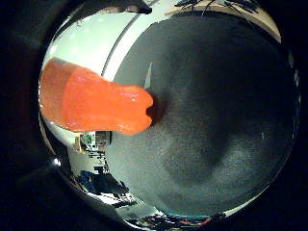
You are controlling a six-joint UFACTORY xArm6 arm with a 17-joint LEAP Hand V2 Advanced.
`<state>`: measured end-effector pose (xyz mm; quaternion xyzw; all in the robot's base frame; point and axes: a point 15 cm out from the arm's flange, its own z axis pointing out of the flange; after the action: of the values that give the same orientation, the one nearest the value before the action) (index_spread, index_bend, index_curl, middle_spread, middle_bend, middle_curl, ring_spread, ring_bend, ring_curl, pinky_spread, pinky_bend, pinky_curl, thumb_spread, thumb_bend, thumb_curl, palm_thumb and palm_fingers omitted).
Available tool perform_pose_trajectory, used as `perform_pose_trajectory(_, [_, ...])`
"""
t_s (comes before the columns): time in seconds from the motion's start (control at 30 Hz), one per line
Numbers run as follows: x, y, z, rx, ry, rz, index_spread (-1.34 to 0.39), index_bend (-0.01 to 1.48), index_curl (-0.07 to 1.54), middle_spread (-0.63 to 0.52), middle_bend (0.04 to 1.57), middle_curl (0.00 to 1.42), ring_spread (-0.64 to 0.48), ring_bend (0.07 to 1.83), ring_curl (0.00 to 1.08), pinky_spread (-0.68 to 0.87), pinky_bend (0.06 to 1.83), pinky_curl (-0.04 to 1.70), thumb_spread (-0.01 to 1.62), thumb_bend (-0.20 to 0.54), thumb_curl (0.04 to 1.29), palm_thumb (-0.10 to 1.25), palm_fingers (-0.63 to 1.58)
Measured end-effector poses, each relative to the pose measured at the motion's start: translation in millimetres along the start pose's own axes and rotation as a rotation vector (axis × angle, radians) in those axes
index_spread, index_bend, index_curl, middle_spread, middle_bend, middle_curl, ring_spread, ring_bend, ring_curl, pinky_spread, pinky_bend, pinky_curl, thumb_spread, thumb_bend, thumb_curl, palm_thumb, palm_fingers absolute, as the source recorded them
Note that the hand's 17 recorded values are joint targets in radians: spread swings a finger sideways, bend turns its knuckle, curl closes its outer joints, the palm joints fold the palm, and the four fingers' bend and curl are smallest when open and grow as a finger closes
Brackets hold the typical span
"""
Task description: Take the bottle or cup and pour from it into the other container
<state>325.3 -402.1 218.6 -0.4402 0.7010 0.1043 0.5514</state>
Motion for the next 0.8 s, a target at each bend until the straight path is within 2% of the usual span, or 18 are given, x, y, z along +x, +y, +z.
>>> perform_pose_trajectory(0.27, [-7.2,1.4,27.9,-0.053,-0.024,-0.017,-0.23,0.16,0.29,0.03,0.31,0.35,0.14,0.53,0.21,0.44,0.83,0.0,1.05,-0.023,0.31,0.53,0.24])
perform_pose_trajectory(0.57, [-5.1,14.1,40.8,-0.136,-0.006,-0.018,-0.19,0.16,0.28,0.01,0.36,0.36,0.08,0.71,0.24,0.37,0.89,-0.01,1.04,-0.021,0.32,0.56,0.39])
perform_pose_trajectory(0.77, [-6.0,31.9,48.7,-0.224,-0.011,-0.003,-0.2,0.18,0.29,-0.05,0.52,0.41,-0.04,0.92,0.28,0.14,1.01,-0.02,1.04,-0.014,0.36,0.66,0.64])
perform_pose_trajectory(0.8, [-6.1,34.5,50.9,-0.238,-0.017,0.001,-0.2,0.19,0.3,-0.07,0.57,0.44,-0.07,0.96,0.3,0.05,1.04,-0.01,1.03,-0.013,0.38,0.69,0.73])
